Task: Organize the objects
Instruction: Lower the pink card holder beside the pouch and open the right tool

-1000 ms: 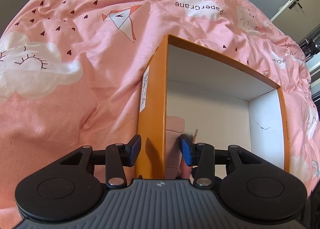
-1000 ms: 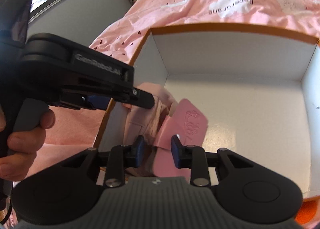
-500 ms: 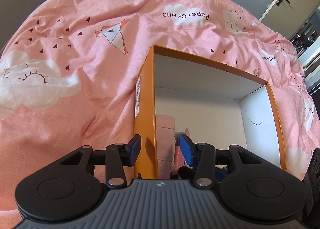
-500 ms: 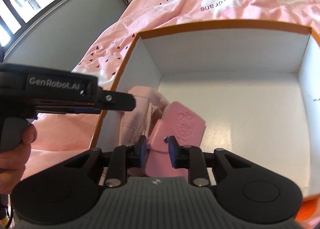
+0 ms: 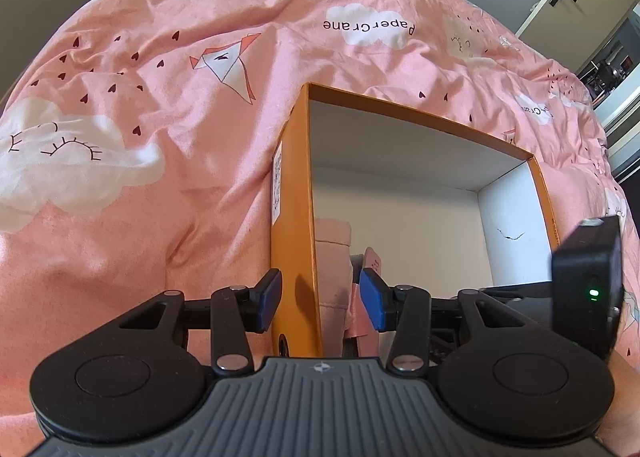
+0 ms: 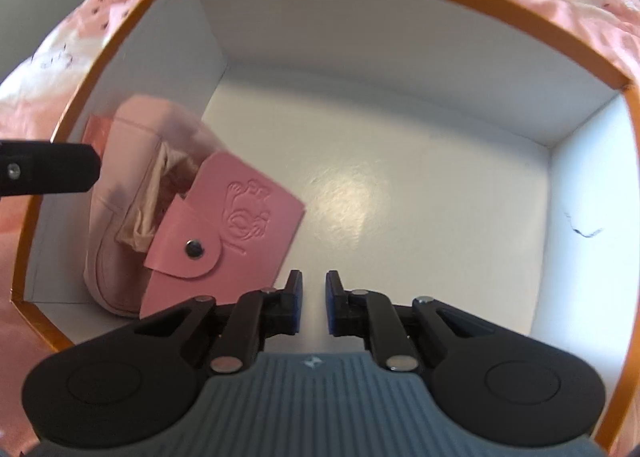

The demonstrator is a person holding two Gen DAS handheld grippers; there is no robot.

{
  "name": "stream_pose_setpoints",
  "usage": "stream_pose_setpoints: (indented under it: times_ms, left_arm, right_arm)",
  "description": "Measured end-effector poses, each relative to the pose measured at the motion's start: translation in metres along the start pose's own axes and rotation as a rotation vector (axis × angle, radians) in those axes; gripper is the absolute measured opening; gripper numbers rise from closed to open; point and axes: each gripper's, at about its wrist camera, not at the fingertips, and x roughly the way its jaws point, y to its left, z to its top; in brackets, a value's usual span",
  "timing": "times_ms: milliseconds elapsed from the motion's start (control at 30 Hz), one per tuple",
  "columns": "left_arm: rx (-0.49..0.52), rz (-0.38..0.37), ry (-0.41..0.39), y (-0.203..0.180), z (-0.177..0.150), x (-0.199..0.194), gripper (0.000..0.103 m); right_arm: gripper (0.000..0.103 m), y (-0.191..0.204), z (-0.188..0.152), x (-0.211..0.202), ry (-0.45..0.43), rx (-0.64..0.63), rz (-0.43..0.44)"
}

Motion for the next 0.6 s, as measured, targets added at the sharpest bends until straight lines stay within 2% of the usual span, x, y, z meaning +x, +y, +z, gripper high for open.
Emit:
stream_pose_setpoints:
  times_ms: [133,200,233,267,367,600]
  left_arm:
    - [0.002,-0.009,0.014,0.001,-0.001,0.003,0.052]
    - [0.01,-0.011,0.019,0.001,-0.002,0.004,0.045]
    - [0.016,-0.01,0.025,0.001,-0.002,0.006,0.037]
    - [0.02,-0.004,0.029,0.001,-0.002,0.006,0.034]
    - [0.027,0.002,0.043,0.001,-0.003,0.009,0.024]
    - [0.011,-0.005,0.054,0.008,-0.006,0.012,0.021]
  right_arm:
    - [0.005,0.008,0.006,0.009,0.051,-0.01,0.023]
    - [0.0,0.012,0.008,0.01,0.055,-0.016,0.022]
    - [0.0,0.013,0.009,0.01,0.053,-0.019,0.028]
    - [0.0,0.013,0.01,0.01,0.049,-0.021,0.036]
    - [0.0,0.015,0.014,0.008,0.028,-0.038,0.104]
    - [0.0,0.015,0.014,0.009,0.038,-0.051,0.118]
